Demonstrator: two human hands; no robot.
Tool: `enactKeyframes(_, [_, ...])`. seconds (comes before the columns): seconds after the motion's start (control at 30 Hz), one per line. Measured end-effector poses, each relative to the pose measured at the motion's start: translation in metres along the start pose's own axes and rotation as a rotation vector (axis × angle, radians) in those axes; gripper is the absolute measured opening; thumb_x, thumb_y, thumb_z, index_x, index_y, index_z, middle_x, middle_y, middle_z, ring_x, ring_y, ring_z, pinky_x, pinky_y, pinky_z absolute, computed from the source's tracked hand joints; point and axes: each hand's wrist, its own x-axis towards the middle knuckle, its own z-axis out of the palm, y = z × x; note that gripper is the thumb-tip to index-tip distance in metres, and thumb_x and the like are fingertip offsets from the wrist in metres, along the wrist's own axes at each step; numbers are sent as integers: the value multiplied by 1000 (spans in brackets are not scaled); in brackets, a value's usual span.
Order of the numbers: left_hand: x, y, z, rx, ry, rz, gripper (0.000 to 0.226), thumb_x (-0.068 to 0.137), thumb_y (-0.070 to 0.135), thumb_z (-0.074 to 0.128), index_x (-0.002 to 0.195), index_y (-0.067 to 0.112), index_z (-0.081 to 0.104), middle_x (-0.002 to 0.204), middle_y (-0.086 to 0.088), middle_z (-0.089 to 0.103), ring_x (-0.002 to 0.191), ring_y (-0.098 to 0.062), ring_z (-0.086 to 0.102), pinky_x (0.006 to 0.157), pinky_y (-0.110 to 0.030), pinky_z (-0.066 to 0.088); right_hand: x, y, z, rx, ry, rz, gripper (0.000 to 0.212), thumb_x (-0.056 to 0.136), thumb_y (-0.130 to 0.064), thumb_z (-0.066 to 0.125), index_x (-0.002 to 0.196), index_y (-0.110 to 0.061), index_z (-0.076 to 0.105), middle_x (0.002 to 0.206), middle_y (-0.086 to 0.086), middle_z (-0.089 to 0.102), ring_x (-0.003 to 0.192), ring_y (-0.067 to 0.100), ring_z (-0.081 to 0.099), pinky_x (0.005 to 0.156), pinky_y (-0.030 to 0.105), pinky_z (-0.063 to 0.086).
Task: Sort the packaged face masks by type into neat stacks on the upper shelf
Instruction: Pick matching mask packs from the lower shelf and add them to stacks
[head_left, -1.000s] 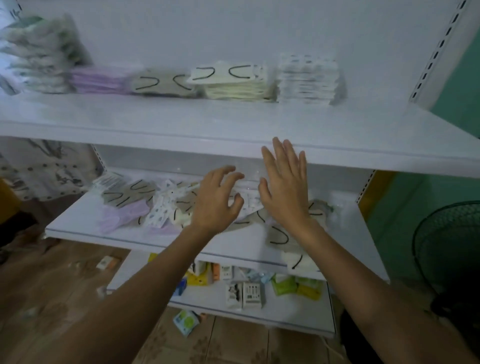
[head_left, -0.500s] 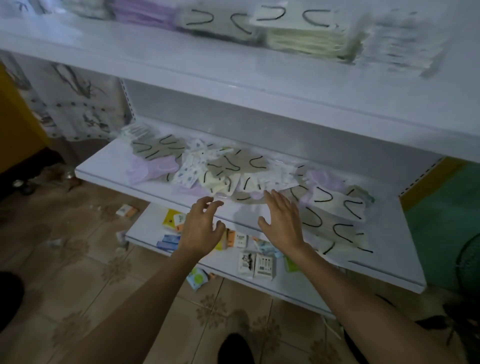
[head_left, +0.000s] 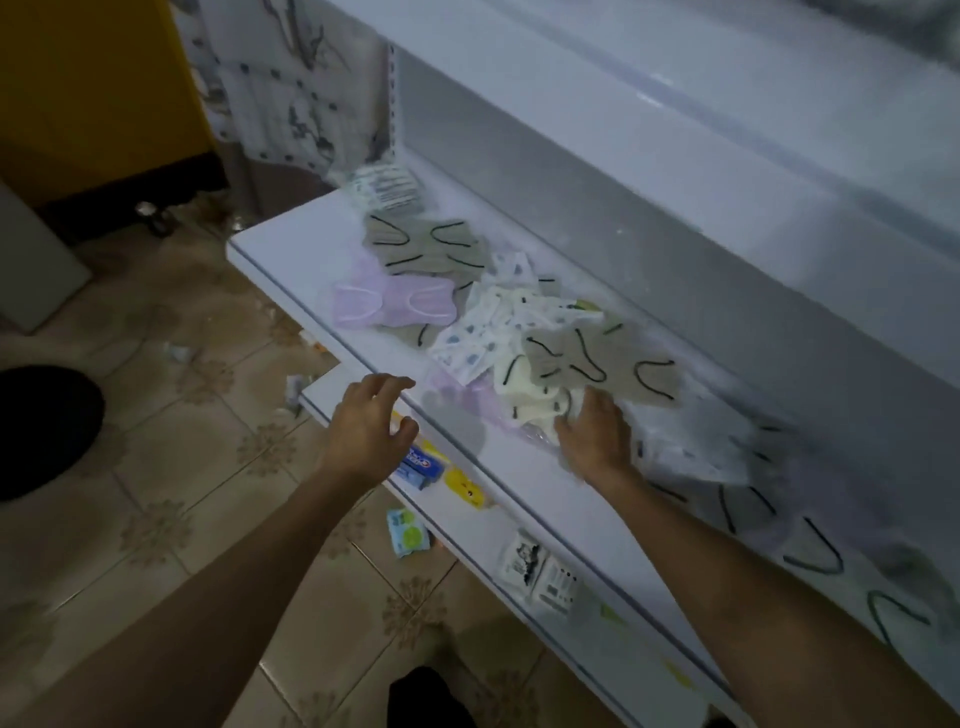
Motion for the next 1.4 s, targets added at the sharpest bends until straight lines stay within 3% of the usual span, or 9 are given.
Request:
enactKeyframes(0.2, [22, -22, 16, -119, 35, -92, 33, 95, 21, 48, 126, 12, 54, 128, -10, 53, 115, -26, 49, 90, -32, 38, 63, -22, 14, 28, -70, 0, 90, 86, -51, 56, 150, -8, 10, 156, 15, 11, 143, 30, 13, 114, 44, 16])
enactKeyframes(0.4, [50, -44, 14, -255, -79, -179, 31, 99, 23, 41, 123, 11, 57, 121, -8, 58, 104, -20, 54, 76, -20, 30, 72, -41, 31, -49, 179, -78, 34, 92, -21, 51, 123, -9, 56, 130, 12, 55, 121, 30, 46, 102, 39, 32])
enactKeyframes(0.5, [80, -46, 5, -450, -130, -267, 25, 98, 25, 44, 113, 13, 60, 112, -7, 63, 98, -20, 56, 77, -22, 34, 70, -76, 32, 92, 211, -145, 33, 94, -9, 45, 123, -6, 58, 118, 15, 63, 109, 32, 56, 92, 35, 36])
enactKeyframes(0.6, [113, -42, -4, -816, -168, -474, 16, 95, 33, 49, 104, 21, 56, 110, -8, 60, 97, -23, 56, 79, -30, 44, 65, -138, 37, 326, 98, -245, 33, 94, -5, 44, 125, -6, 57, 113, 15, 65, 103, 30, 59, 82, 31, 40])
enactKeyframes(0.73, [148, -64, -29, -902, -146, -597, 35, 84, 39, 62, 101, 10, 56, 99, -13, 64, 93, -26, 62, 78, -35, 49, 63, -223, 59, 528, -262, -339, 29, 89, -15, 54, 118, -15, 60, 109, 3, 68, 101, 18, 63, 86, 38, 51])
enactKeyframes(0.87, [170, -108, -60, -819, -89, -607, 22, 79, 34, 65, 86, 15, 55, 93, -13, 66, 87, -28, 64, 80, -40, 53, 76, -266, 62, 705, -302, -226, 25, 85, -9, 58, 110, -12, 61, 104, 0, 65, 94, 10, 59, 72, 10, 46])
enactKeyframes(1.0, [185, -138, -76, -760, -49, -527, 20, 82, 21, 70, 94, 16, 54, 94, -4, 58, 87, -20, 57, 77, -32, 50, 121, -268, 63, 511, -8, -148, 35, 86, -4, 56, 122, -2, 52, 120, 15, 56, 110, 26, 54, 89, 30, 46])
enactKeyframes(1.2, [188, -166, -70, -649, 1, -500, 61, 87, 14, 64, 138, 18, 31, 100, -9, 61, 82, -23, 61, 62, -31, 52, 195, -267, 76, -10, -117, -217, 92, 82, -45, 64, 151, -17, 10, 157, 14, 8, 145, 29, 6, 117, 45, 9])
enactKeyframes(1.4, [198, -175, -73, -507, -16, -270, 50, 90, 3, 50, 132, 28, 39, 89, -13, 63, 73, -32, 66, 63, -51, 56, 212, -269, 64, -171, -213, -171, 86, 79, -60, 60, 148, -30, 20, 153, 10, 18, 137, 37, 18, 107, 49, 30])
